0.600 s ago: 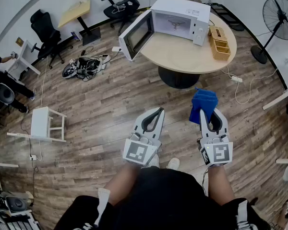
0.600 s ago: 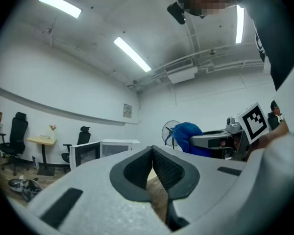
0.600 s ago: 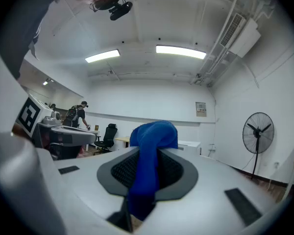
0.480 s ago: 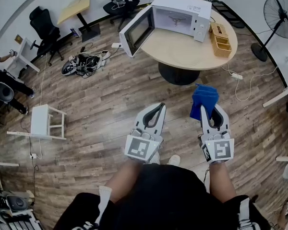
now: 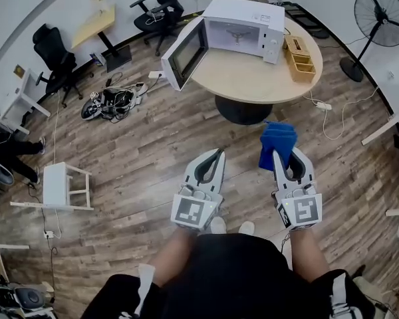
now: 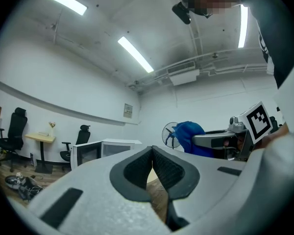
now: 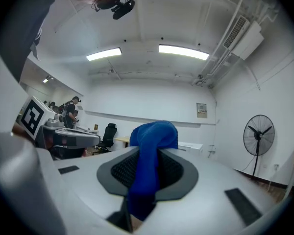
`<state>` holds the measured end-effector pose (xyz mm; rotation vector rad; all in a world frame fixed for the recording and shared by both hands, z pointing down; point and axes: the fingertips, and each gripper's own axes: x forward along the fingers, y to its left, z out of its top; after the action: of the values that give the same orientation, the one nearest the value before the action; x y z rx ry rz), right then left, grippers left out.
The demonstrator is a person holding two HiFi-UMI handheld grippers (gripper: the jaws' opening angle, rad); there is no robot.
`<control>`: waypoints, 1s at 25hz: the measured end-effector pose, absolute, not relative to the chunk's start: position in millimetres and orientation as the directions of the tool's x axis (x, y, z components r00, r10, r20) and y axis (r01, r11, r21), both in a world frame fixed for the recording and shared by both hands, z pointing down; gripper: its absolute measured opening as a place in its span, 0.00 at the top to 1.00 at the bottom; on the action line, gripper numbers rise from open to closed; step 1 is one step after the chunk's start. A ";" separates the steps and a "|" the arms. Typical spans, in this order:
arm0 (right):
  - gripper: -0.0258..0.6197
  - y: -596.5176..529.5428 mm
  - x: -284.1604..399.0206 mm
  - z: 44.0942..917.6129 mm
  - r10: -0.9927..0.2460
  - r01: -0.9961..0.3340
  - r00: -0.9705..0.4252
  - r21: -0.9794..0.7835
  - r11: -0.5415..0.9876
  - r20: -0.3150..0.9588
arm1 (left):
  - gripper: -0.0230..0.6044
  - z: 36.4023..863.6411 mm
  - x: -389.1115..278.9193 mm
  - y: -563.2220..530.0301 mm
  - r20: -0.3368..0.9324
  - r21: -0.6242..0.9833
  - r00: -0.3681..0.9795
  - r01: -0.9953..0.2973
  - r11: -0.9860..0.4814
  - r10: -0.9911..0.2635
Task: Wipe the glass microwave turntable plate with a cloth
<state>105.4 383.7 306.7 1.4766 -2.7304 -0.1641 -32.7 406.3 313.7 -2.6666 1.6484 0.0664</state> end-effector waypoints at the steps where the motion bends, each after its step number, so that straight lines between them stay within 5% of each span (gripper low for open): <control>1: 0.84 383.1 102.1 306.3 -0.837 -0.834 -0.547 0.101 0.542 -0.031 | 0.95 313.8 -35.9 405.3 -0.042 0.015 0.451 -0.892 -0.452 -0.892; 25: 0.82 293.6 83.0 329.0 -0.833 -0.832 -0.553 0.051 0.552 0.003 | 0.95 341.6 -56.0 317.8 0.004 0.044 0.472 -0.881 -0.472 -0.881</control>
<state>83.0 293.6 329.0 1.4727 -2.7440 -0.0687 -56.0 317.8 341.6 -2.7294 1.6339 0.0295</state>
